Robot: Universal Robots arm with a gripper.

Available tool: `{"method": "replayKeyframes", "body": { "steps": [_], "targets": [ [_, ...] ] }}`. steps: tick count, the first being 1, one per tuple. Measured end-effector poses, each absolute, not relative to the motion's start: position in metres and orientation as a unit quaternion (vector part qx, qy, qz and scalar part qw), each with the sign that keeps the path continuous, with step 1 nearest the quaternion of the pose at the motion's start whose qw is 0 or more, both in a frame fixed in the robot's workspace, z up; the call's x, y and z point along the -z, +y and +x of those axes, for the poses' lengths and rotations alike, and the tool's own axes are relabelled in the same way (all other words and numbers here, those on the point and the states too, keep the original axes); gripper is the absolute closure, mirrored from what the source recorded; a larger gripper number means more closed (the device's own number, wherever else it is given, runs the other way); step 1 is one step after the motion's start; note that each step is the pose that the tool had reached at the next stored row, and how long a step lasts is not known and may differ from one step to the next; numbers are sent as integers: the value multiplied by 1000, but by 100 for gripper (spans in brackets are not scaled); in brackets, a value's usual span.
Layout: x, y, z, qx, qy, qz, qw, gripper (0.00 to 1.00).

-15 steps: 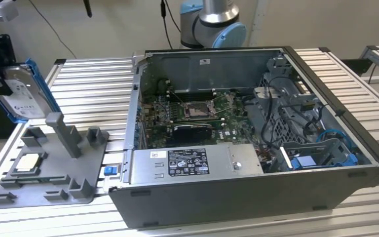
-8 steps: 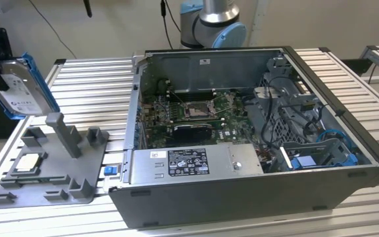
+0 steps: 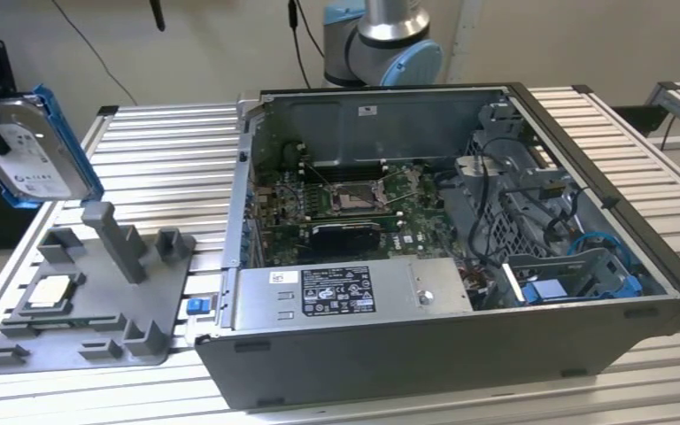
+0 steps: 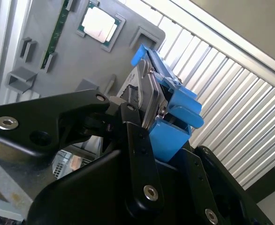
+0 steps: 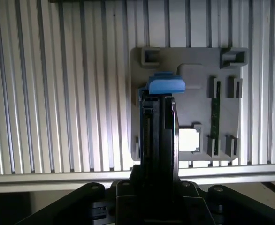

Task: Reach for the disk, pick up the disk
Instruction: 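Pick up the disk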

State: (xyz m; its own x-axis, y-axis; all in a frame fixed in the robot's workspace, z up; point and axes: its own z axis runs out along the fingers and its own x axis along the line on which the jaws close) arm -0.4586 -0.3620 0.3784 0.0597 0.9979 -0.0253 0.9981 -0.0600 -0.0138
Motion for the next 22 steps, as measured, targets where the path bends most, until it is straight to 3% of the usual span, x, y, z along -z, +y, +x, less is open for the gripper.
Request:
{"method": "replayKeyframes", "body": {
  "steps": [22],
  "targets": [
    [-400,-362,-459,14,686,728,4,100]
  ]
}}
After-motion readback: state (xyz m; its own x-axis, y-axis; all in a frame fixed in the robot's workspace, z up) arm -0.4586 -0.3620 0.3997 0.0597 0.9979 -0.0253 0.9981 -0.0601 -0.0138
